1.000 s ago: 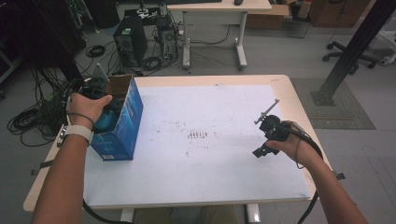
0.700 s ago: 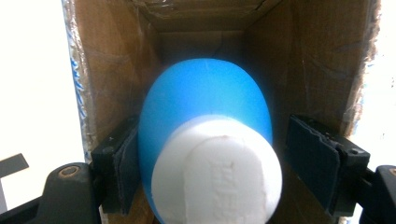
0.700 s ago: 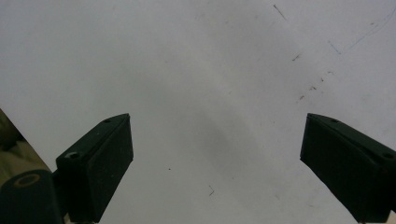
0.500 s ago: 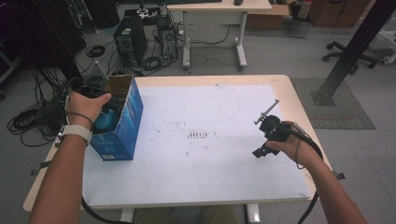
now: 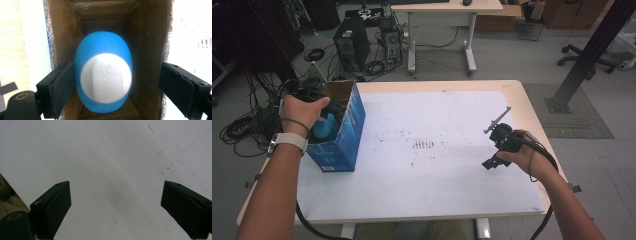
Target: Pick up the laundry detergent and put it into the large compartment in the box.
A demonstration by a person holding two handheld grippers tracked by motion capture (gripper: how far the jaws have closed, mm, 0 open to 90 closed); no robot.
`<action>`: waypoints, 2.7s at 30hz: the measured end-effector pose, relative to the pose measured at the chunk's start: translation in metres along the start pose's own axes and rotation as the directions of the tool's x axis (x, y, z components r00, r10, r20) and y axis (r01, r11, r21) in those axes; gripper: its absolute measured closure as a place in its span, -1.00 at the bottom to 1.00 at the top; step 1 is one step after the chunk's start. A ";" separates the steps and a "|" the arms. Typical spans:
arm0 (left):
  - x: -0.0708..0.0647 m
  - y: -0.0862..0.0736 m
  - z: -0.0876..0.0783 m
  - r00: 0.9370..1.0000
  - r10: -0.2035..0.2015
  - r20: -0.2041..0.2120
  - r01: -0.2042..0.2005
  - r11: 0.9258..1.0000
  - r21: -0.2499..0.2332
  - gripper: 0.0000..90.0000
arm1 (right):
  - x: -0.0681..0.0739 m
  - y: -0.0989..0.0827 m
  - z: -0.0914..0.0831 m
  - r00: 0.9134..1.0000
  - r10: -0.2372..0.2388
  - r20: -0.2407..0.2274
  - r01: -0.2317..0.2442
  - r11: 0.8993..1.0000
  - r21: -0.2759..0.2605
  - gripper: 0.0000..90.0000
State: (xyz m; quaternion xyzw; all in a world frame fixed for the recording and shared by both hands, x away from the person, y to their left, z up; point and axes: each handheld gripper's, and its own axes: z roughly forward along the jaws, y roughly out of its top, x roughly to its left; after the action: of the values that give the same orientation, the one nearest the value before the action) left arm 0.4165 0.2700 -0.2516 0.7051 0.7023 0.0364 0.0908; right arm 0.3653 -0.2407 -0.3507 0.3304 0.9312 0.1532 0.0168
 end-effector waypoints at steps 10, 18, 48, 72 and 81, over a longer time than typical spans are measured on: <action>-0.010 0.001 -0.013 0.999 0.032 -0.019 -0.033 0.999 -0.005 -0.72 | 0.003 0.002 -0.003 1.000 -0.003 0.002 0.003 1.000 -0.004 -0.79; -0.016 0.003 -0.029 0.998 0.050 -0.049 -0.051 0.999 -0.016 -0.73 | 0.003 0.000 -0.005 1.000 -0.005 0.006 0.005 1.000 -0.006 -0.79; -0.060 0.003 -0.080 0.993 0.090 -0.072 -0.097 0.991 -0.090 -0.72 | 0.008 -0.005 -0.018 1.000 -0.006 0.017 0.007 1.000 -0.028 -0.79; -0.115 0.007 -0.080 0.993 0.084 -0.087 -0.092 0.991 -0.102 -0.71 | 0.010 -0.006 -0.023 1.000 -0.010 0.025 0.010 0.999 -0.033 -0.79; -0.131 0.006 -0.075 0.992 0.097 -0.076 -0.104 0.990 -0.093 -0.71 | 0.013 -0.004 -0.024 1.000 -0.017 0.026 0.018 0.999 -0.035 -0.79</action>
State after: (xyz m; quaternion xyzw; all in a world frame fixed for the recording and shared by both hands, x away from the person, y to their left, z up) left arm 0.4075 0.1447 -0.1672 0.7328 0.6660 0.1000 0.0977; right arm 0.3496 -0.2416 -0.3284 0.3239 0.9309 0.1650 0.0359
